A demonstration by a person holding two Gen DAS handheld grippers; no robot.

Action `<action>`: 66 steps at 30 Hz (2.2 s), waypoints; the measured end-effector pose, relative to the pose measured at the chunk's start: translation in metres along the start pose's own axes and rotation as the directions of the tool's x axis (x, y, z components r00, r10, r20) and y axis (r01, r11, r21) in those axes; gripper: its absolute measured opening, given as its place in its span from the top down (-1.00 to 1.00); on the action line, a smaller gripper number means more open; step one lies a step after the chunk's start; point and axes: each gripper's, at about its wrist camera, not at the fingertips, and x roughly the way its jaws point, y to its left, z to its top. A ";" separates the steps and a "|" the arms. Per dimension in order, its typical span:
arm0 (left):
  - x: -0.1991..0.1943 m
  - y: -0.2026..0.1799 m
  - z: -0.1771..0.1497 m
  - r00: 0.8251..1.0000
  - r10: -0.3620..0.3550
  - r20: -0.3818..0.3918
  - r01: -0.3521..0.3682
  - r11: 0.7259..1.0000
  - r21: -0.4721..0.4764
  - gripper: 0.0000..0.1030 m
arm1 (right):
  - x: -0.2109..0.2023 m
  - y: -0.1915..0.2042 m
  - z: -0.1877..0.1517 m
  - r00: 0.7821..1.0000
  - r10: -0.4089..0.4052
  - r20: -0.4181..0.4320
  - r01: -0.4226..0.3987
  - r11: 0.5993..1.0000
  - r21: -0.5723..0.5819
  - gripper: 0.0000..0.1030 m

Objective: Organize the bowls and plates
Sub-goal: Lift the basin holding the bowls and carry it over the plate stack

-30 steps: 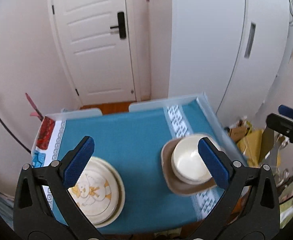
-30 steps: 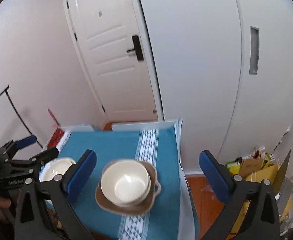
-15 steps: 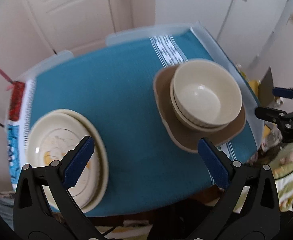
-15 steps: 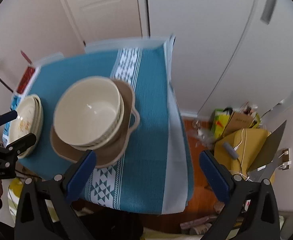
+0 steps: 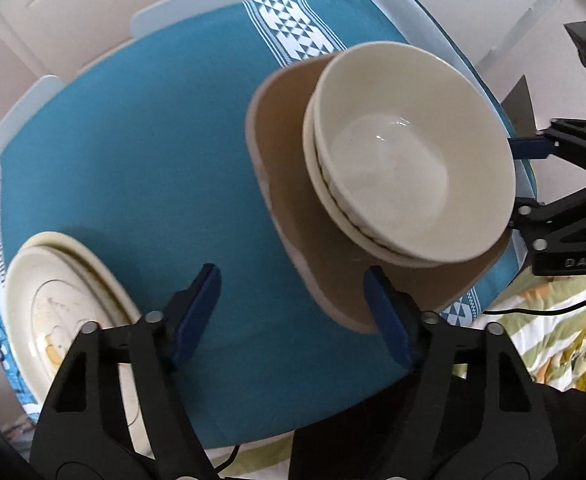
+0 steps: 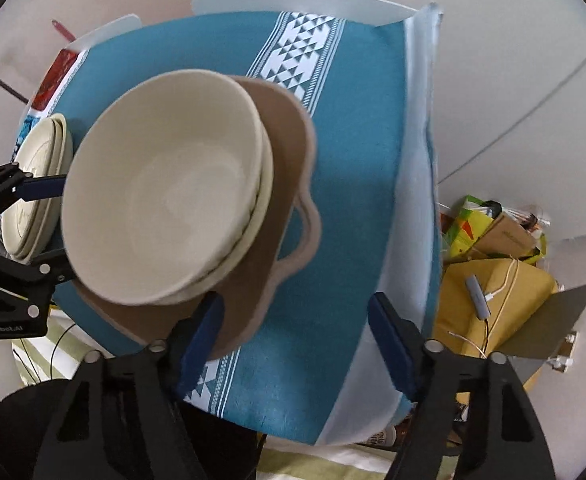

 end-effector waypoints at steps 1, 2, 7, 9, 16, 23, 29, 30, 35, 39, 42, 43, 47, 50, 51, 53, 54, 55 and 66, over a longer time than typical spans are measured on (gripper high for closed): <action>0.003 -0.001 0.001 1.000 -0.005 -0.006 0.005 1.000 -0.001 -0.20 | 0.003 0.000 0.001 1.000 0.007 -0.003 -0.007 1.000 -0.005 -0.20; 0.006 -0.002 0.003 1.000 -0.011 -0.011 0.011 1.000 -0.003 -0.15 | 0.005 0.000 0.002 1.000 0.011 -0.004 -0.011 1.000 -0.006 -0.12; 0.021 -0.003 0.008 1.000 -0.020 -0.019 0.020 1.000 -0.005 0.02 | 0.018 -0.001 0.003 0.998 0.058 0.008 -0.058 0.998 -0.007 0.15; 0.025 -0.003 0.009 0.999 -0.031 -0.012 0.031 0.999 -0.009 0.20 | 0.020 0.000 0.003 0.995 0.098 0.023 -0.098 0.995 -0.007 0.34; 0.031 -0.010 0.012 0.998 -0.041 0.043 0.040 0.999 0.024 0.66 | 0.021 0.007 -0.003 0.990 0.103 0.098 -0.101 0.994 -0.033 0.69; 0.029 -0.023 0.007 0.995 -0.005 0.096 -0.002 0.998 0.068 0.73 | 0.019 0.004 -0.005 0.981 0.118 0.151 -0.116 0.993 -0.023 0.76; 0.024 -0.026 0.006 0.991 0.022 0.130 -0.033 0.996 0.078 0.73 | 0.016 0.003 -0.011 0.974 0.108 0.197 -0.104 0.994 -0.030 0.76; 0.022 -0.025 0.007 0.990 0.027 0.135 -0.038 0.997 0.074 0.73 | 0.015 0.003 -0.010 0.973 0.108 0.203 -0.105 0.994 -0.029 0.76; 0.003 -0.013 0.008 0.986 0.037 0.160 -0.045 0.998 0.048 0.73 | 0.004 0.006 -0.007 0.969 0.107 0.223 -0.098 0.994 -0.047 0.76; -0.020 0.000 0.014 0.985 0.038 0.171 -0.039 0.999 0.002 0.73 | -0.020 0.021 0.005 0.965 0.111 0.238 -0.095 0.992 -0.078 0.76; -0.043 0.012 0.012 0.983 0.051 0.178 -0.046 0.998 -0.032 0.73 | -0.044 0.037 0.015 0.963 0.119 0.243 -0.093 0.989 -0.114 0.76; -0.052 0.017 0.010 0.981 0.057 0.183 -0.050 0.998 -0.042 0.73 | -0.048 0.043 0.018 0.962 0.120 0.244 -0.092 0.988 -0.124 0.76; -0.080 0.046 -0.005 0.976 0.074 0.205 -0.060 0.995 -0.076 0.73 | -0.069 0.074 0.028 0.958 0.128 0.255 -0.086 0.981 -0.172 0.76; -0.093 0.071 -0.020 0.972 0.087 0.217 -0.069 0.993 -0.091 0.74 | -0.075 0.102 0.035 0.954 0.135 0.267 -0.086 0.978 -0.188 0.76; -0.097 0.081 -0.026 0.972 0.090 0.219 -0.070 0.993 -0.093 0.74 | -0.076 0.115 0.037 0.953 0.139 0.271 -0.088 0.978 -0.190 0.76; -0.103 0.097 -0.042 0.972 0.089 0.217 -0.069 0.993 -0.095 0.74 | -0.075 0.137 0.041 0.954 0.137 0.267 -0.085 0.977 -0.196 0.76; -0.106 0.105 -0.051 0.973 0.087 0.213 -0.067 0.993 -0.097 0.74 | -0.073 0.150 0.042 0.954 0.136 0.267 -0.084 0.977 -0.195 0.76; -0.107 0.117 -0.058 0.975 0.082 0.207 -0.063 0.993 -0.096 0.74 | -0.071 0.158 0.043 0.955 0.136 0.263 -0.085 0.977 -0.194 0.76; -0.085 0.200 -0.110 0.989 0.055 0.136 -0.051 0.998 -0.031 0.75 | -0.026 0.258 0.043 0.964 0.142 0.224 -0.128 0.989 -0.078 0.76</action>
